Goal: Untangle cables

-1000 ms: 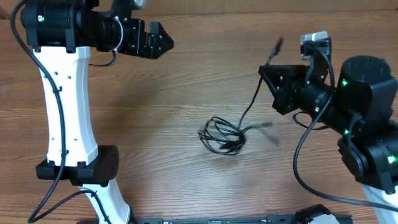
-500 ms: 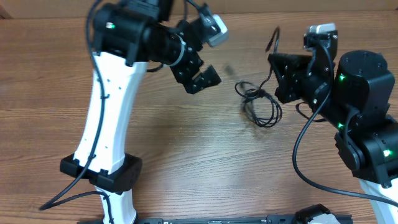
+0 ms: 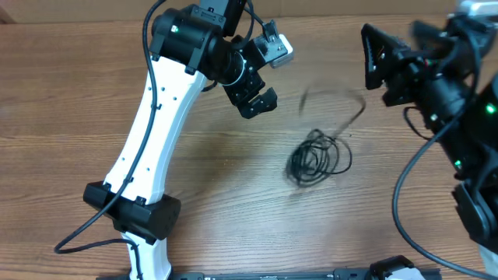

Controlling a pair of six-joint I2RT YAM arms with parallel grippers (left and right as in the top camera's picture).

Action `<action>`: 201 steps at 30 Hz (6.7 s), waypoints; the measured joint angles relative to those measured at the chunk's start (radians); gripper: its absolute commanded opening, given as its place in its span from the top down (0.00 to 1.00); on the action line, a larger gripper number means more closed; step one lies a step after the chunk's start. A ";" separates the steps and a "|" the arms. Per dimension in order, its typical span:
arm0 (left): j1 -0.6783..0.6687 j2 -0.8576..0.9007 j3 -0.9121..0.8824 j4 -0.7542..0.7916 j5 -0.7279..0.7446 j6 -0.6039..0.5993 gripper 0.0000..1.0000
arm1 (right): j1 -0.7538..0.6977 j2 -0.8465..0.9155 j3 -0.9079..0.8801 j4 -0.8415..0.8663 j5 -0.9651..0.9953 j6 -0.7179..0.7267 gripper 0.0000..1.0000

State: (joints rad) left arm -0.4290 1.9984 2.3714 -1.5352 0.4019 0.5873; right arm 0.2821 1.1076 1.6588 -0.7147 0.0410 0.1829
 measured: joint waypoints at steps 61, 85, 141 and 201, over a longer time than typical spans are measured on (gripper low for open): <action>-0.082 0.264 -0.877 1.395 0.011 -0.174 0.96 | -0.447 0.159 0.002 -0.615 0.165 0.261 0.20; -0.062 -0.320 -0.437 0.575 -0.039 -0.519 0.96 | -0.447 0.158 0.002 -0.577 -0.076 0.132 0.27; 0.038 -0.681 -0.387 0.576 -0.094 -0.885 0.96 | 0.254 0.565 -0.012 -0.339 -0.635 -0.854 0.27; 0.143 -0.725 -0.291 0.118 -0.541 -0.813 0.96 | -0.256 0.136 0.249 -0.192 -0.552 -0.118 0.96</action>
State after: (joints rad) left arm -0.2859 1.2736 2.0804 -1.4170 -0.1394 -0.2260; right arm 0.0261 1.2438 1.9076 -0.9070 -0.5110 0.0647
